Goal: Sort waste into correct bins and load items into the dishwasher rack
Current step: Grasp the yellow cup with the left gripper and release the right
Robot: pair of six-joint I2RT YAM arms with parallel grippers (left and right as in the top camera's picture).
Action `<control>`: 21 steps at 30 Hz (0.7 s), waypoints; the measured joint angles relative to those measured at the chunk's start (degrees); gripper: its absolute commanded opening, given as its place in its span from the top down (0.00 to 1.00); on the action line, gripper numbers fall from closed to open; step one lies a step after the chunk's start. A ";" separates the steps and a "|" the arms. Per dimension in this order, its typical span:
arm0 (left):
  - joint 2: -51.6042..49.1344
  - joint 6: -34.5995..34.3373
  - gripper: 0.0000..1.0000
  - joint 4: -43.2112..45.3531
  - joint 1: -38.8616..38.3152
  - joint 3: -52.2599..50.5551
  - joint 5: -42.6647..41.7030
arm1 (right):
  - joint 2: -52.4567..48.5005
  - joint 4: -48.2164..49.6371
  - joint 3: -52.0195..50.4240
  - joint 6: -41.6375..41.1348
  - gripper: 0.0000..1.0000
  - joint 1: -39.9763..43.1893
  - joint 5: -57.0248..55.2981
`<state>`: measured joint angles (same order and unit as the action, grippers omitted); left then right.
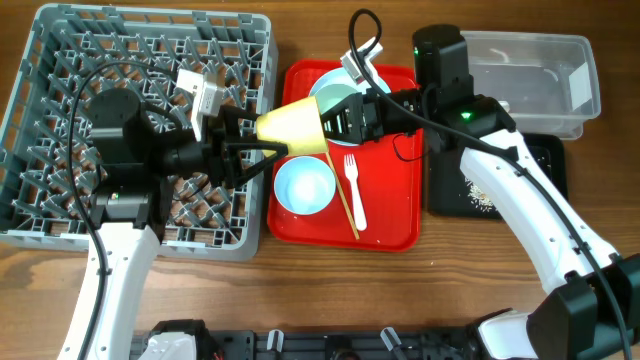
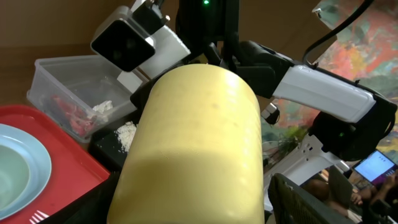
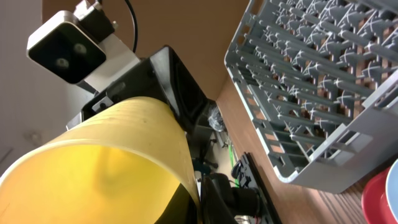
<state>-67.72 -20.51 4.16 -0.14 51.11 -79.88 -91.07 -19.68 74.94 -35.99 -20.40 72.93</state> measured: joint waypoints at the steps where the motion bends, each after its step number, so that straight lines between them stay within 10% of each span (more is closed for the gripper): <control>1: 0.00 -0.02 0.27 0.20 0.00 0.00 0.00 | 0.00 -0.35 0.00 0.02 0.96 0.00 0.15; 21: 0.00 -0.02 0.37 0.61 0.11 0.00 0.02 | 0.00 -0.63 0.00 0.02 0.95 0.00 0.57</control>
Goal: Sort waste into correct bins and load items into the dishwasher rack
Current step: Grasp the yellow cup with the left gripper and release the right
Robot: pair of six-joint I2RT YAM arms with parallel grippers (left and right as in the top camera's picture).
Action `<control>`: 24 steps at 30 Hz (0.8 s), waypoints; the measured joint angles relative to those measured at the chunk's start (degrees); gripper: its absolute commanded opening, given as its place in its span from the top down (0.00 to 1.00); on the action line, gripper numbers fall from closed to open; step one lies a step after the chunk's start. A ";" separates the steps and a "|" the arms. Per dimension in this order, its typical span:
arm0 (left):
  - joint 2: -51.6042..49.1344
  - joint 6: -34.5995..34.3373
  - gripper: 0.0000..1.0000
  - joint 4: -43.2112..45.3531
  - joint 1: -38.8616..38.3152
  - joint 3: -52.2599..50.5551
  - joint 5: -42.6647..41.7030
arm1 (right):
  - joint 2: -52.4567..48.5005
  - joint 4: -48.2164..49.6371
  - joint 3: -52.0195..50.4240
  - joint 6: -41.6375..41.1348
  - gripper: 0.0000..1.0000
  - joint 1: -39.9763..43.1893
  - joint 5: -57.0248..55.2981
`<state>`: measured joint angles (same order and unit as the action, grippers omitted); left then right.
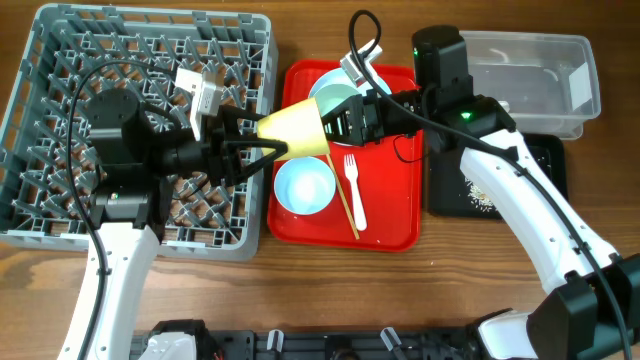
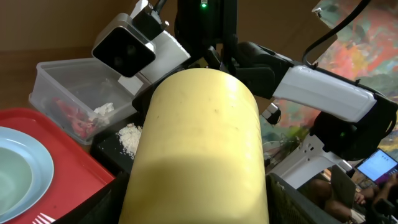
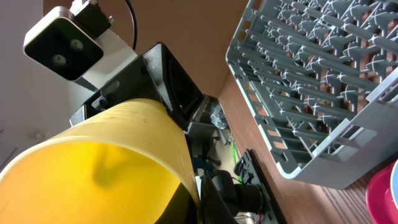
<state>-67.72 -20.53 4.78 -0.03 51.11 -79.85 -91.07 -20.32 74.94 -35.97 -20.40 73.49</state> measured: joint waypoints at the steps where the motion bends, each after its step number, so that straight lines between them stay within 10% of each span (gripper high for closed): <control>1: 0.00 0.00 0.37 0.00 0.00 0.00 0.00 | 0.00 0.00 0.00 0.00 0.90 0.00 0.00; 4: 0.00 0.02 0.35 0.11 0.00 0.00 -0.02 | 0.00 -0.20 0.00 0.02 0.66 0.00 -0.31; 12: 0.00 0.04 0.39 0.44 0.00 0.00 -1.53 | 0.00 -0.37 0.00 -0.28 0.47 0.48 -1.79; 24: 0.00 0.81 0.53 -10.45 5.42 0.13 10.08 | 0.00 -9.29 0.00 -0.07 0.41 1.49 -14.08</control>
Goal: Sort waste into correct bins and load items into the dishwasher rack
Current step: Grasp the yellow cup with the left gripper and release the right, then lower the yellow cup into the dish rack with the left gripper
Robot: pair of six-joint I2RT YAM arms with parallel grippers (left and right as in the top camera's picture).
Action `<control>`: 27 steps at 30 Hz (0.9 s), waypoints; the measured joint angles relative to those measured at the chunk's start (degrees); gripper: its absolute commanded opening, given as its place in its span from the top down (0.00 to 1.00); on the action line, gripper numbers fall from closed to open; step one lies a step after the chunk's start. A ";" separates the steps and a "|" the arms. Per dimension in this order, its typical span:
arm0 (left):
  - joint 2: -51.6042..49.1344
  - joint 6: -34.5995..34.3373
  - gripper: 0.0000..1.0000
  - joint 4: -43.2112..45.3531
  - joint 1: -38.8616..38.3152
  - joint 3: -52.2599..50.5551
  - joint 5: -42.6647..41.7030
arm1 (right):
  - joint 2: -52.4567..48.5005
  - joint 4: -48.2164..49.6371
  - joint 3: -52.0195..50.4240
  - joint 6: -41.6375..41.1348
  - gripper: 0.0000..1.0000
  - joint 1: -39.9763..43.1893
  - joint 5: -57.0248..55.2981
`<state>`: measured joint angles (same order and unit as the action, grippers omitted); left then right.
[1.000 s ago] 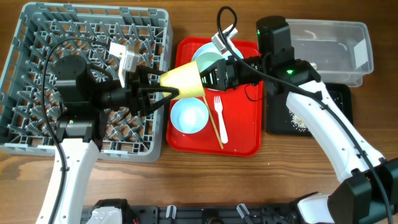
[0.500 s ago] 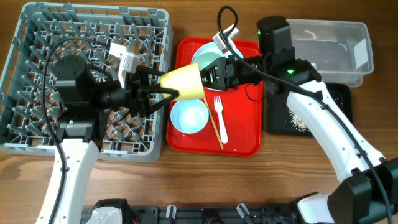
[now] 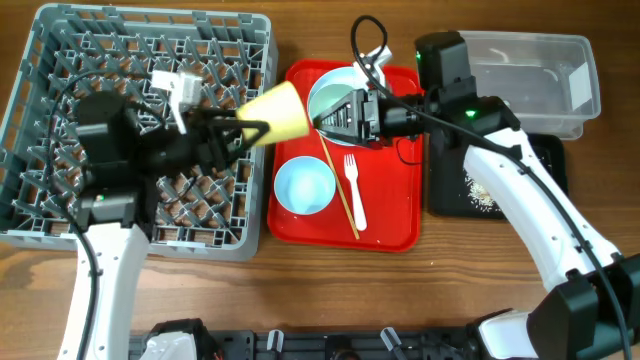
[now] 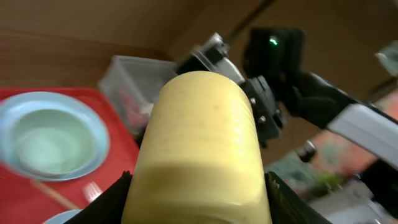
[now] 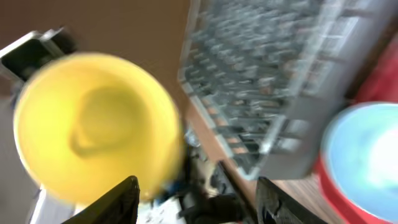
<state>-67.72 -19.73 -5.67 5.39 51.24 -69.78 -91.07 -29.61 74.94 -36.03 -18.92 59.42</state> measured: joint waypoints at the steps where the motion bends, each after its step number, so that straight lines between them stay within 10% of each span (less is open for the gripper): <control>1: 0.00 0.52 0.54 -1.46 0.79 0.07 1.55 | 0.00 -1.57 0.00 0.26 0.41 0.39 -2.43; 6: 0.00 2.69 0.59 -10.97 3.50 0.17 10.75 | 0.00 -7.52 0.00 3.89 0.42 2.08 -12.26; 11: 0.11 4.31 0.92 -25.20 5.31 1.01 25.09 | 0.20 -14.56 0.00 8.83 0.43 3.67 -20.35; 27: 0.87 5.05 0.96 -53.27 8.41 13.44 62.29 | 8.26 -29.16 1.99 19.50 0.43 9.75 -39.78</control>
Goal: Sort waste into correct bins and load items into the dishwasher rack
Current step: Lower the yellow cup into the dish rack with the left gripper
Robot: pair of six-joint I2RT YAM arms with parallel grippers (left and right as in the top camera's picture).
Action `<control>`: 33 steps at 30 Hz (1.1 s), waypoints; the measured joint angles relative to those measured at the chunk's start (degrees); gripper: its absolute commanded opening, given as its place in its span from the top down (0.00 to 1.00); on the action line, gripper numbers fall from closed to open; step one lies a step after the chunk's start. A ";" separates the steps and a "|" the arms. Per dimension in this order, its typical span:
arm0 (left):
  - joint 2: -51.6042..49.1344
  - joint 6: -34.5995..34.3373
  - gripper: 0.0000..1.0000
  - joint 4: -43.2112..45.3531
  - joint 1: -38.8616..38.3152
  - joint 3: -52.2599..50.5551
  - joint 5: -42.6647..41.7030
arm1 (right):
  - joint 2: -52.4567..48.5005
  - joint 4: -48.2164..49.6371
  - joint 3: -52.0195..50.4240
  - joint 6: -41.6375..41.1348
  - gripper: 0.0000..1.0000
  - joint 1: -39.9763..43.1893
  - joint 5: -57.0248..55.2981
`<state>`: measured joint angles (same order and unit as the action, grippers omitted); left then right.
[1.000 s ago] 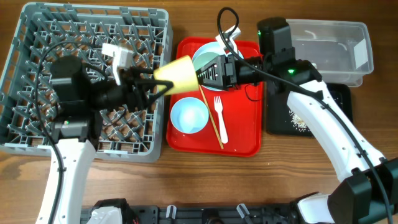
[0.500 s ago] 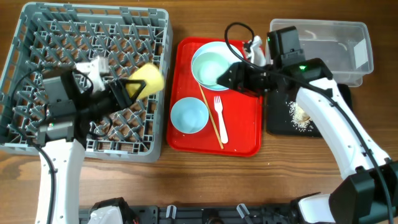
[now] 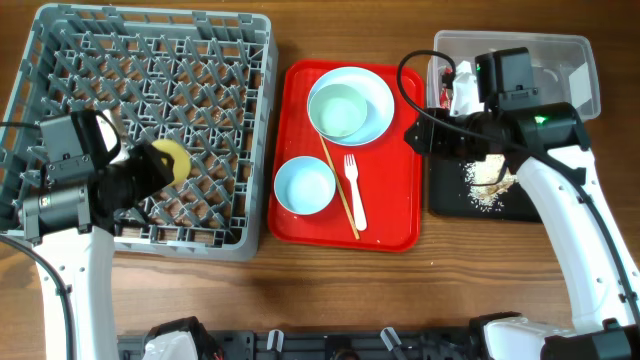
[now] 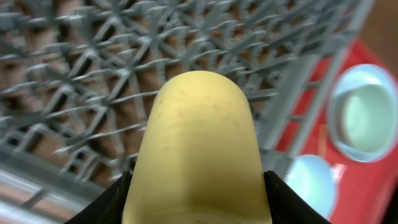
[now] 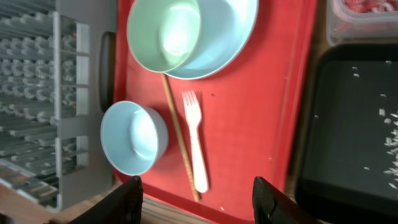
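My left gripper (image 4: 199,205) is shut on a yellow cup (image 4: 198,155), which fills the left wrist view. In the overhead view the cup (image 3: 168,162) hangs over the front left part of the grey dishwasher rack (image 3: 60,60). Apart from it, my right gripper (image 3: 420,138) is open and holds nothing, above the right edge of the red tray (image 3: 390,225). On the tray lie a green bowl (image 3: 340,108) nested in a larger blue one, a small blue bowl (image 3: 304,185), a white fork (image 3: 354,195) and a chopstick (image 3: 340,190).
A clear plastic bin (image 3: 540,60) with red scraps stands at the back right. In front of it is a black tray (image 3: 520,200) with white crumbs. The right wrist view looks down on the red tray (image 5: 261,112) and black tray (image 5: 348,137).
My left gripper has carried the yellow cup from the rack's right edge to its front left part. The right arm has drawn back to the right, over the tray's right edge.
Both grippers were at the yellow cup above the tray's left edge, and stayed so a moment later. Then the right gripper was open and off the cup, with the left one holding it near the rack. Now the cup is over the rack.
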<state>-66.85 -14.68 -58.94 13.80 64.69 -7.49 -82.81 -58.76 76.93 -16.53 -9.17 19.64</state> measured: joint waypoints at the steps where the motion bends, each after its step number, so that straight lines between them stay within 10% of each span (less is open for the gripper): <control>1: 0.00 -0.02 0.96 -0.61 0.00 0.00 1.09 | 0.00 -0.20 0.00 0.15 0.42 0.00 -0.37; 20: -7.74 0.00 0.88 -3.89 0.00 0.00 8.26 | 0.00 -1.40 0.00 0.39 0.42 0.00 -1.36; 28: -14.80 0.00 0.50 -2.12 0.00 0.00 8.02 | 0.00 -1.46 0.00 0.39 0.39 0.00 -1.53; 30: -16.33 0.00 0.18 -1.81 0.00 0.00 7.93 | 0.00 -1.46 0.00 0.42 0.31 0.00 -1.55; 33: -17.68 0.28 0.00 -1.92 0.00 0.00 7.74 | 0.00 -1.46 0.00 0.87 0.23 0.00 -1.70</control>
<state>-84.53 -14.39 -60.86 13.80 64.69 0.25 -82.81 -60.23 76.93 -15.66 -9.17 17.93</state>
